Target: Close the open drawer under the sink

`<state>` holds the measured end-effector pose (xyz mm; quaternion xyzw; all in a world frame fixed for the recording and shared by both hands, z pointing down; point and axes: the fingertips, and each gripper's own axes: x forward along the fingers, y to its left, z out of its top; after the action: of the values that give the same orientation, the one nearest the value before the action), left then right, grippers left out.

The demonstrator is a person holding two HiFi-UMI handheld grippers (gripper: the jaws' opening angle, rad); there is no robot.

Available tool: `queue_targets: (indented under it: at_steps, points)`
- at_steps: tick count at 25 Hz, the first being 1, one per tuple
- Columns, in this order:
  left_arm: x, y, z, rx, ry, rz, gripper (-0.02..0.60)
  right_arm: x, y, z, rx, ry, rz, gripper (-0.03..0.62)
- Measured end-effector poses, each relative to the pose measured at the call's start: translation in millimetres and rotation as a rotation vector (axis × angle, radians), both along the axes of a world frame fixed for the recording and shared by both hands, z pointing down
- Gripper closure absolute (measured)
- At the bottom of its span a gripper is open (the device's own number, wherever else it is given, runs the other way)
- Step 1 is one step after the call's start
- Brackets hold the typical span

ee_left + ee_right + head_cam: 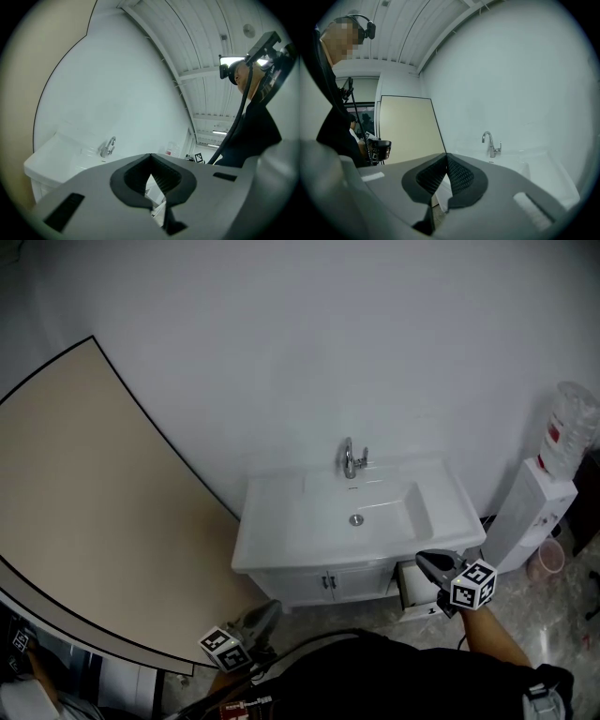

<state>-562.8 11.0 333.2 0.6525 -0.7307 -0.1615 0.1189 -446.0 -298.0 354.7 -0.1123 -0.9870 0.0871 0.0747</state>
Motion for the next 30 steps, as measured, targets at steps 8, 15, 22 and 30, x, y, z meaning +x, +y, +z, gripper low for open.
queue_targets:
  at_steps: [8, 15, 22, 30]
  points:
    - [-66.1, 10.4, -2.9, 0.076, 0.022, 0.082, 0.581, -52.6, 22.0, -17.8, 0.042, -0.014, 0.066, 0.592]
    - [-148.3, 45.4, -17.0, 0.062, -0.011, 0.111, 0.581, -118.4, 59.8, -40.7, 0.056, -0.034, 0.112, 0.592]
    - [-211.1, 73.4, -6.8, 0.049, 0.028, 0.143, 0.581, -172.1, 91.0, -40.1, 0.062, -0.011, 0.144, 0.592]
    - [-266.3, 84.0, 2.2, 0.057, 0.037, 0.167, 0.581, -216.5, 105.3, -37.4, 0.070, 0.025, 0.160, 0.592]
